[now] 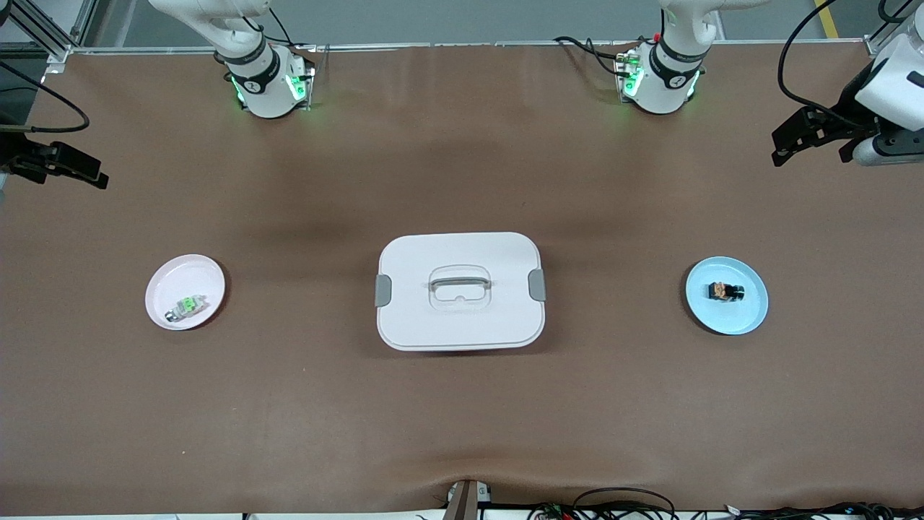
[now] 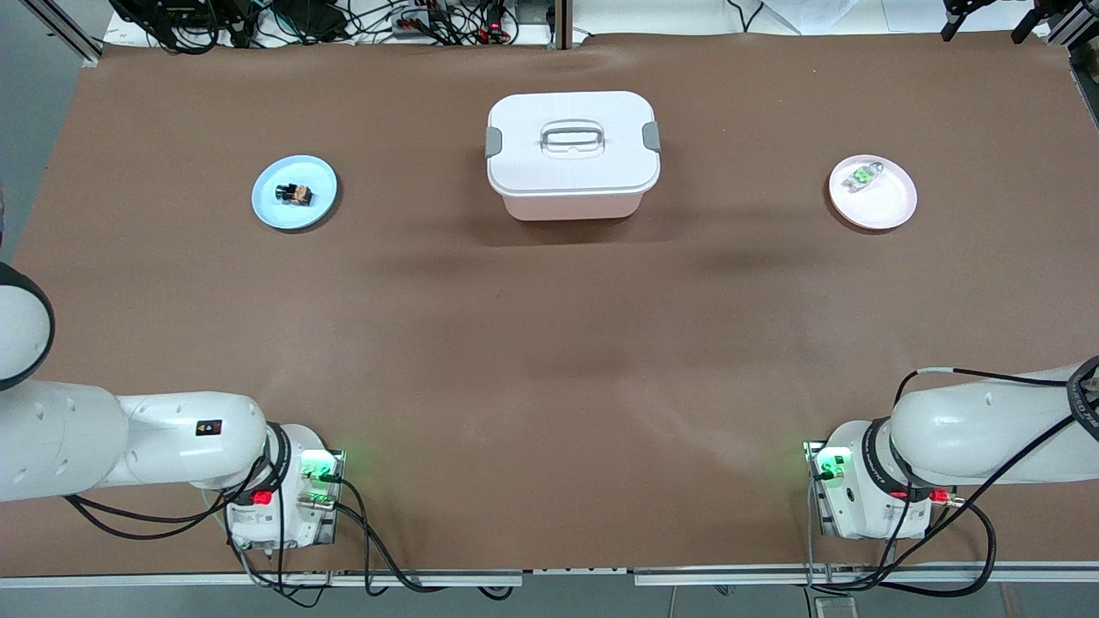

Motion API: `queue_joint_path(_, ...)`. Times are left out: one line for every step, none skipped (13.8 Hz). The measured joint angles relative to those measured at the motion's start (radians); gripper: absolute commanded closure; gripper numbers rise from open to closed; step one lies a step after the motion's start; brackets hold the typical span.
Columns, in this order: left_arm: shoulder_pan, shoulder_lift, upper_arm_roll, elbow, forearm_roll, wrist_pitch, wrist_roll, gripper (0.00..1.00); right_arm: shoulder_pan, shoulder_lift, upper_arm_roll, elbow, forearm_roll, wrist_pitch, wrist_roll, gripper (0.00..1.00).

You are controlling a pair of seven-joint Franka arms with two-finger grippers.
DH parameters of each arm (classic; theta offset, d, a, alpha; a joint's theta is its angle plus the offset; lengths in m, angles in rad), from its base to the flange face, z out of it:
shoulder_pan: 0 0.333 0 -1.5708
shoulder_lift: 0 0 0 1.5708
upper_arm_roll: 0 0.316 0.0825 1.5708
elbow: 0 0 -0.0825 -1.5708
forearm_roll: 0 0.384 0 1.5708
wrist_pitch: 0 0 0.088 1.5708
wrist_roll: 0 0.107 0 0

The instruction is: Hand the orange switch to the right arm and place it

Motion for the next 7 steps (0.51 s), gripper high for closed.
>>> queue_joint_path(0.003,0.000,0.000,0.000,0.000,-0.001,0.000,0.00,0.000,0.000,0.000,0.000,0.000,0.000,0.000,0.00)
queue_joint_path(0.006,0.000,0.000,0.000,0.000,-0.004,0.000,0.00,0.000,0.000,0.000,0.000,0.000,0.000,0.000,0.00)
queue_joint_path(0.010,0.000,0.000,0.001,0.000,-0.005,0.000,0.00,0.000,0.000,0.000,0.000,0.000,0.000,0.000,0.00)
queue_joint_path(0.015,0.001,0.001,0.004,0.000,-0.005,0.000,0.00,0.000,0.000,0.000,0.000,0.000,0.000,0.000,0.00)
queue_joint_path(0.019,0.003,0.001,0.010,0.000,-0.005,0.000,0.00,0.000,0.000,0.000,0.000,0.000,0.000,0.000,0.00)
queue_joint_path(0.022,0.007,0.002,0.017,0.000,-0.005,0.000,0.00,0.000,0.000,0.000,0.000,0.000,0.000,0.000,0.00)
queue_joint_path(0.024,0.011,0.002,0.021,0.000,-0.005,0.000,0.00,0.000,0.000,0.000,0.000,0.000,0.000,0.000,0.00)
